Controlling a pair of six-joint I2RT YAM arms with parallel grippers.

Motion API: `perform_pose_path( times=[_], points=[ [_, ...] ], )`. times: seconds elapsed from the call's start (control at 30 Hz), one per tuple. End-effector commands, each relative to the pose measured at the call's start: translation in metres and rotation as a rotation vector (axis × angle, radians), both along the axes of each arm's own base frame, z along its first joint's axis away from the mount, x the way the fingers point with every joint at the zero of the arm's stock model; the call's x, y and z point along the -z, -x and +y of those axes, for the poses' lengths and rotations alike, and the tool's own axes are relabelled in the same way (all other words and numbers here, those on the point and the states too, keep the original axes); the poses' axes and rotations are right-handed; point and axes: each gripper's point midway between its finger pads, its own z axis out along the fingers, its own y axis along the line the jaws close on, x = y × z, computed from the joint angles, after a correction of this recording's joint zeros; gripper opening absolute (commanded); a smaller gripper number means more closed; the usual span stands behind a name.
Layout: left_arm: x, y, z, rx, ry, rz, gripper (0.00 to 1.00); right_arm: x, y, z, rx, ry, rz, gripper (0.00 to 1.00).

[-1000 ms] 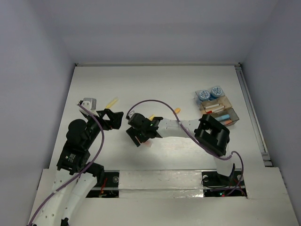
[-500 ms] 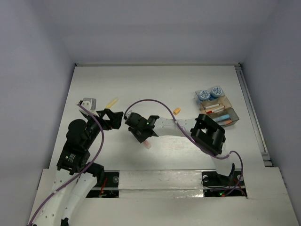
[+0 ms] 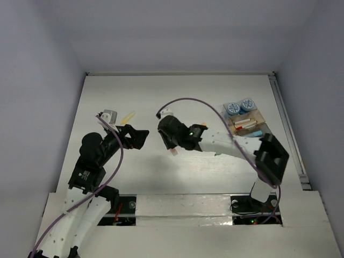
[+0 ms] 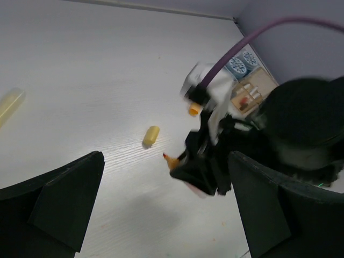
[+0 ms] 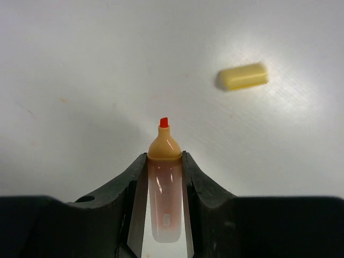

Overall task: Sort the stationery into containers
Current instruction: Pick up the pen from the center of the board, then pick up the pen cap from the center of the board.

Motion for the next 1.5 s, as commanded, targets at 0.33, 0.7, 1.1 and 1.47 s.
perform_pose_path(
  times=[0.33, 0.7, 1.1, 1.47],
  points=[
    [0.002, 0.017, -0.044, 0.294, 0.073, 0.001, 0.65, -0.235, -0.038, 0.026, 0.118, -0.738, -0.41, 0.0],
    [0.002, 0.013, -0.046, 0.293, 0.08, -0.001, 0.59, -0.259, -0.021, 0.057, 0.007, -0.857, -0.376, 0.0],
    [0.0, 0.011, -0.04, 0.25, 0.084, -0.013, 0.38, -0.248, 0.005, 0.087, -0.083, -0.885, -0.295, 0.0],
    [0.002, 0.004, -0.035, 0.208, 0.071, -0.003, 0.18, -0.252, 0.012, 0.093, -0.104, -0.917, -0.285, 0.0]
  ],
)
